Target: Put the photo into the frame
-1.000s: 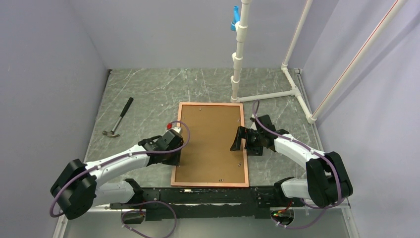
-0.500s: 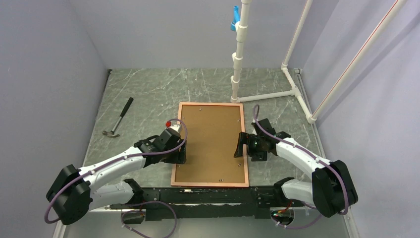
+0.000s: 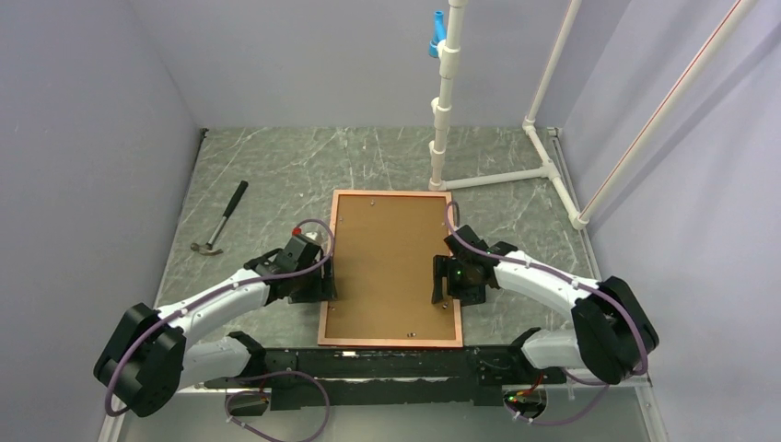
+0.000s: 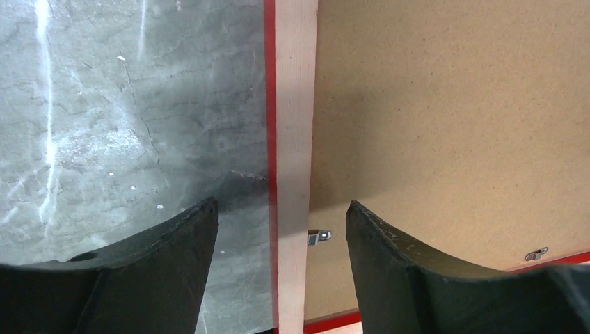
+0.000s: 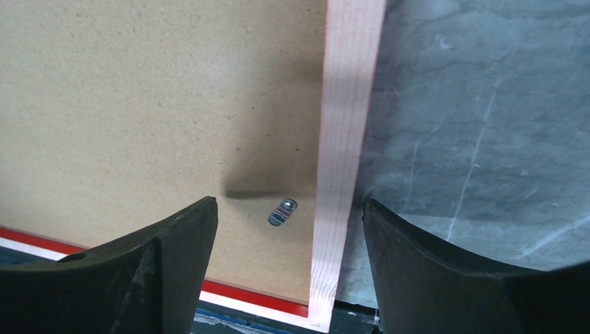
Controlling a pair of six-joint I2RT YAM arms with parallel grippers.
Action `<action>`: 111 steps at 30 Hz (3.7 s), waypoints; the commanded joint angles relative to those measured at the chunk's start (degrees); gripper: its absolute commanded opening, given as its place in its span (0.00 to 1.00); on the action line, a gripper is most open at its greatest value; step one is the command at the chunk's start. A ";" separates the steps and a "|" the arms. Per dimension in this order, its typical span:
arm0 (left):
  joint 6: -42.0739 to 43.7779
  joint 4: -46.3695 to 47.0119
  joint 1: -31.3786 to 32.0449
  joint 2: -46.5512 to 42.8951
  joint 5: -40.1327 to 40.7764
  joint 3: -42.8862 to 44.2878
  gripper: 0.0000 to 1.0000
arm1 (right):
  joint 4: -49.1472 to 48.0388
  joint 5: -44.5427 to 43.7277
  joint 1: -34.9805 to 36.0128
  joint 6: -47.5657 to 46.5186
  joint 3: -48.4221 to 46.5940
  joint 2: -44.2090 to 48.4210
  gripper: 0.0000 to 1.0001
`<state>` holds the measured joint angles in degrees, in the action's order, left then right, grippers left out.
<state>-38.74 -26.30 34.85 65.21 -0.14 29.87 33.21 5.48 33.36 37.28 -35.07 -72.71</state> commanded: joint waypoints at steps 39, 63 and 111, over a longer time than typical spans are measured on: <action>7.09 6.06 -15.99 3.38 -12.55 2.62 0.86 | -3.04 1.24 -3.09 -3.26 -7.54 -4.77 0.98; 3.09 10.30 -12.08 2.79 -25.76 -1.47 0.75 | -7.40 15.38 -8.94 -4.64 -8.17 -6.66 0.97; 14.54 -1.04 -16.77 43.41 -3.57 43.95 0.65 | -9.06 11.75 -13.66 -7.66 -14.92 -17.69 1.00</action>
<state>-25.91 -25.82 17.93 106.94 -4.82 71.46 26.61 16.36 19.90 30.15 -48.49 -89.32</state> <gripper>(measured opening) 0.650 0.994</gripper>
